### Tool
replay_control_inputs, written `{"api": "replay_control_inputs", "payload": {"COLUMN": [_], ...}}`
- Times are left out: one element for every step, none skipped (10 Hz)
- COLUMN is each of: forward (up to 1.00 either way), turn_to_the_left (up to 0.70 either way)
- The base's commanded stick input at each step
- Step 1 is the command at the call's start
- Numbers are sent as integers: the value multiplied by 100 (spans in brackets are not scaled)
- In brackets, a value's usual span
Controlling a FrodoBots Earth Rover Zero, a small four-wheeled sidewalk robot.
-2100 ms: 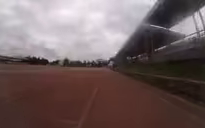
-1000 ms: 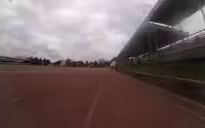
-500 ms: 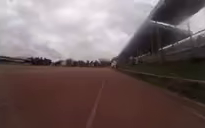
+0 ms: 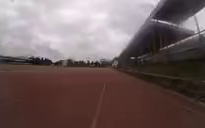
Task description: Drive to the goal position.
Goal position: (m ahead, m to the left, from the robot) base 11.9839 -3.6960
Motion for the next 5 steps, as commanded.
{"api": "replay_control_inputs", "payload": {"forward": [85, 85, 85, 85, 85], "turn_to_the_left": [0, 0, 0, 0, 0]}}
